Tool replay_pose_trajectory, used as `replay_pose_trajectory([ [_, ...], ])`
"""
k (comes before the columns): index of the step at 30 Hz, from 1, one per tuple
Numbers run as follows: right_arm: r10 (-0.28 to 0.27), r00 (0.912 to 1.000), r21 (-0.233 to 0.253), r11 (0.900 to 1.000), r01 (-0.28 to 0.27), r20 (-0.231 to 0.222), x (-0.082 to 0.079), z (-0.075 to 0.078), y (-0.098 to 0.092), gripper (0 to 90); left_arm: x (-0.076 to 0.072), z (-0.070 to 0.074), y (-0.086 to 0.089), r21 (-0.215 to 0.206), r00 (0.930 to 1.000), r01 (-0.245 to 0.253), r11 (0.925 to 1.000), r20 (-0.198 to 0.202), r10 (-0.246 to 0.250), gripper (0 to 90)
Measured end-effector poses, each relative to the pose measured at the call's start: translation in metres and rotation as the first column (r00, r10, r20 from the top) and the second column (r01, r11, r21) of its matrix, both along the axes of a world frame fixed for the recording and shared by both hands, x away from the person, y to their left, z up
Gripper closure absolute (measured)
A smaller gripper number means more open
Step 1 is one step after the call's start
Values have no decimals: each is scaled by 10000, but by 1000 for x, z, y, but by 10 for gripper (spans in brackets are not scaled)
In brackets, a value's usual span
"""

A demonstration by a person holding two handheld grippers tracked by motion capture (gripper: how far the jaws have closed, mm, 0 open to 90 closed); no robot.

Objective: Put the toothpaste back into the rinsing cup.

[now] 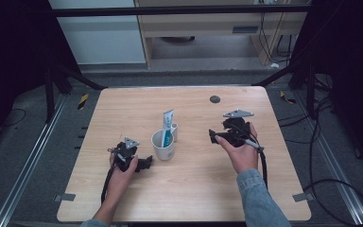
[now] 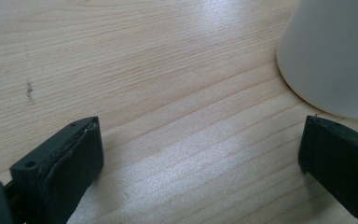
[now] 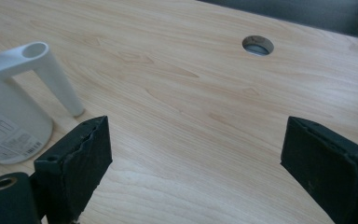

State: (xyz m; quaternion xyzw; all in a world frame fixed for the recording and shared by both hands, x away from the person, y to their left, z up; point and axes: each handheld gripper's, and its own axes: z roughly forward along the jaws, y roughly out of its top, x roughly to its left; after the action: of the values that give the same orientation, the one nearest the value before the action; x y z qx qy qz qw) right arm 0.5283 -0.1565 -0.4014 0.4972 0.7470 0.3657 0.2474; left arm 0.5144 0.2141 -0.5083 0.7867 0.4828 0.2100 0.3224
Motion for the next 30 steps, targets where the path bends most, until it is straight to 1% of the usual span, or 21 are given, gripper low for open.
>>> replay_pose_trajectory([
  [2, 3, 10000, -60, 10000, -3, -25, 1, -3, -5, 76, 0, 0, 0, -1, 10000, -1, 10000, -1, 1, 0],
  [4, 42, 9999, -146, 9999, -44, -151, 2, -7, -10, 66, 0, 0, 0, -1, 10000, -1, 10000, 0, 1, 0],
  [7, -4, 9997, -218, 9998, -1, -225, 3, -10, -13, 65, 0, 0, 0, -2, 10000, 0, 10000, 1, 0, 0],
  [8, -10, 9996, -243, 9997, 3, -277, 4, -11, -14, 64, 0, 0, 0, -3, 10000, 0, 10000, 1, 0, 0],
  [9, -23, 9989, -344, 9994, 7, -463, 7, -15, -17, 57, 0, 0, 0, -6, 10000, -2, 10000, 2, 2, 0],
  [11, -29, 9988, -384, 9993, 10, -483, 7, -17, -18, 57, 0, 0, 0, -7, 10000, -2, 10000, 0, 2, 0],
  [14, -171, 9968, -520, 9986, 130, -780, 11, -27, -23, 60, 0, 0, 0, -5, 10000, -2, 10000, 1, 2, 0],
  [17, -396, 9951, -558, 9978, 346, -902, 12, -36, -26, 70, 0, 0, 0, -9, 10000, -3, 10000, 3, 3, 0],
  [18, -396, 9951, -558, 9978, 346, -902, 12, -36, -26, 70, 0, 0, 0, -9, 10000, -3, 10000, 3, 3, 0],
  [19, -483, 9936, -661, 9969, 416, -1023, 13, -41, -27, 73, 0, 0, 0, -6, 10000, -2, 10000, 0, 2, 0],
  [23, -611, 9909, -534, 9971, 550, -1203, 13, -51, -31, 82, 0, 0, 0, 2, 10000, 2, 10000, 0, -2, 0],
  [24, -611, 9909, -534, 9971, 550, -1203, 13, -51, -31, 82, 0, 0, 0, 2, 10000, 2, 10000, 0, -2, 0],
  [25, -670, 9886, -496, 9969, 608, -1345, 13, -56, -33, 91, 0, 0, 0, 2, 10000, 2, 10000, -1, -2, 0],
  [28, -697, 9875, -585, 9964, 620, -1412, 14, -60, -34, 99, 0, 0, 0, 5, 10000, 3, 10000, -1, -3, 0],
  [30, -716, 9864, -542, 9965, 642, -1480, 15, -62, -35, 104, 0, 0, 0, 5, 10000, 3, 10000, -2, -3, 0],
])
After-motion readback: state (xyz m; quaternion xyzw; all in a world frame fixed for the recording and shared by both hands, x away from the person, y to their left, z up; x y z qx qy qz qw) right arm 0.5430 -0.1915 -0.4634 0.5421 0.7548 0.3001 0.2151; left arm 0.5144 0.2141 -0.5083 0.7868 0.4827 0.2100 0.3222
